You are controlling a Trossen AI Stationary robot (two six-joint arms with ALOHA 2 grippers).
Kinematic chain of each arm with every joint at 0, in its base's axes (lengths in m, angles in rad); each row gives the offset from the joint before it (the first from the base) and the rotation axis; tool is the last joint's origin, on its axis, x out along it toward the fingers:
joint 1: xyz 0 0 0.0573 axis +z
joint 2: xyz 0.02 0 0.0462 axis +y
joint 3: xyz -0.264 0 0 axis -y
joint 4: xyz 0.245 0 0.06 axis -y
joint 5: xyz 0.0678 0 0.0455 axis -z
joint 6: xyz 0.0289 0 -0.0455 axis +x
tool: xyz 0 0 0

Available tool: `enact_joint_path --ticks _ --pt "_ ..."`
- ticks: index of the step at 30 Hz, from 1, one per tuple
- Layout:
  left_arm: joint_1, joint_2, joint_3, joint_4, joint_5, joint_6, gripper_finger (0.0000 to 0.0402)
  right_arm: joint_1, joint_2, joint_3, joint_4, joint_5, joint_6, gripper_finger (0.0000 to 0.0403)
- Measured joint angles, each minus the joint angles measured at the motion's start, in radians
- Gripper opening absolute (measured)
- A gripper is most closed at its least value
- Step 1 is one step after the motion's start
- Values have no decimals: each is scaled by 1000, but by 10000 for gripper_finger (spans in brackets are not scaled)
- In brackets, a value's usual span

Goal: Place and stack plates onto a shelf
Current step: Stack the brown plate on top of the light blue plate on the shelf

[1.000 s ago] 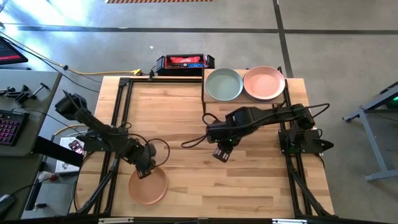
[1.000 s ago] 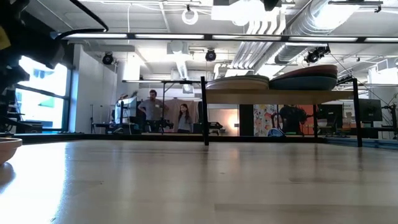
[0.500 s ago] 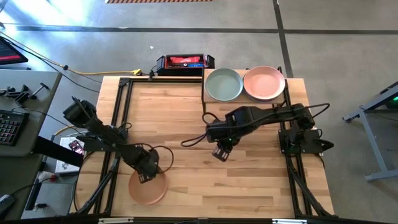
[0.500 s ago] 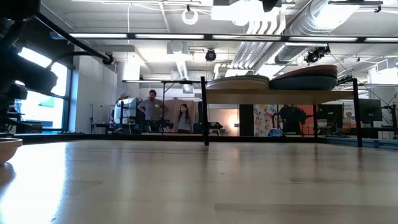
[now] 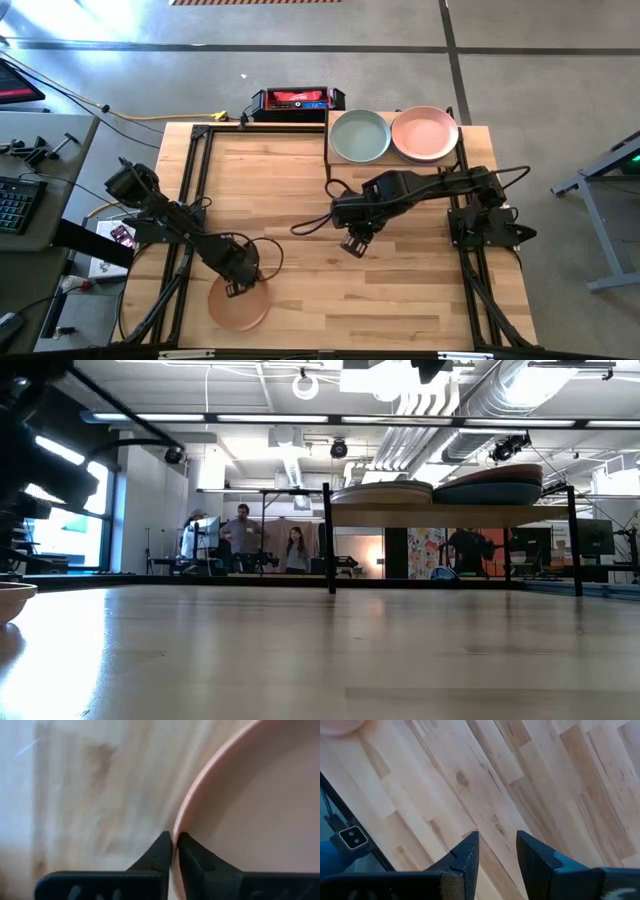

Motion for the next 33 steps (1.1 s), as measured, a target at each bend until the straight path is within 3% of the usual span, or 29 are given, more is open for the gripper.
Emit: enact_joint_path --ticks 13,25,33 --pt "96 -18 71 -55 -16 122 2 -21 0 0 -7 70 -8 110" --pt "297 -201 165 -171 -238 250 1 -99 0 0 -4 83 -61 110" --pt "467 -298 216 -177 -307 371 1 -181 0 0 7 128 -139 110"
